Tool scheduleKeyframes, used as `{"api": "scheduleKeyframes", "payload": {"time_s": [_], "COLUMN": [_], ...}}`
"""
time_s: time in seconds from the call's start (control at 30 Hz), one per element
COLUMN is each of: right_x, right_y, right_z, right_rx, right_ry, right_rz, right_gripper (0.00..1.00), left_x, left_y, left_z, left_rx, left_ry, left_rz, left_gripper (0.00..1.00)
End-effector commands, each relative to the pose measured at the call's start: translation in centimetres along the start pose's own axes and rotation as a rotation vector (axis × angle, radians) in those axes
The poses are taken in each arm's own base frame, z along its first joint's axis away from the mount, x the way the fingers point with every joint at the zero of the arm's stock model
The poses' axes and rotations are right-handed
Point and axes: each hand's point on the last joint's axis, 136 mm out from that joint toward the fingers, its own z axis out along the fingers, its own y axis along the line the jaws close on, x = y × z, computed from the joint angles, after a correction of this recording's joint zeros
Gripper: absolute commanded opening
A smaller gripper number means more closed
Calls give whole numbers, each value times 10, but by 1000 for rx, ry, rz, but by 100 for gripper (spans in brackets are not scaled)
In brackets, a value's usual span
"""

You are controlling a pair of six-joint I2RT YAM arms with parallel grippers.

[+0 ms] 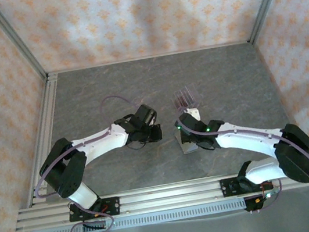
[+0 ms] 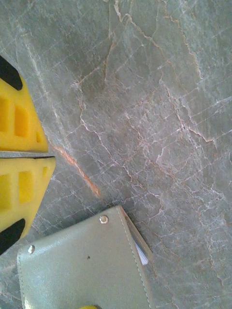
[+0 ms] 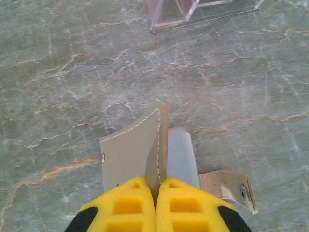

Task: Put the credit cards into the card holder

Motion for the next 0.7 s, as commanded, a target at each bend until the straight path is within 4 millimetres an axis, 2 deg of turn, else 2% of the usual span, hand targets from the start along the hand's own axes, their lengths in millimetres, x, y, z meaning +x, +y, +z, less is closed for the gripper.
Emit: {"api": "scheduleKeyframes", "payload": {"time_s": [0.0,0.2,0.37,0.53,0.67], "right_x": [-12,-23,-19,-15,-13], "right_y": [-10,-4,4,9,13], "right_z": [-9,-16,-13,-10,-10], "right_rx": [69,74,39,10,-18], "right_ry": [-35,-68,-44,-27,-18], "right_rz": [-5,-6,-3,7,15], "right_gripper": [0,0,0,0,8], "left_x": [5,3,4,3,3], "left_y": [4,-12,-15,-23,-32], "left_z": [8,19,37,45,48], "left_rx": [1,33,55,92,106], "left_ry": [26,27,43,44,44], "left_rz": [-34,-29,-54,-66,-58], "left_gripper": [9,10,9,9,10]}}
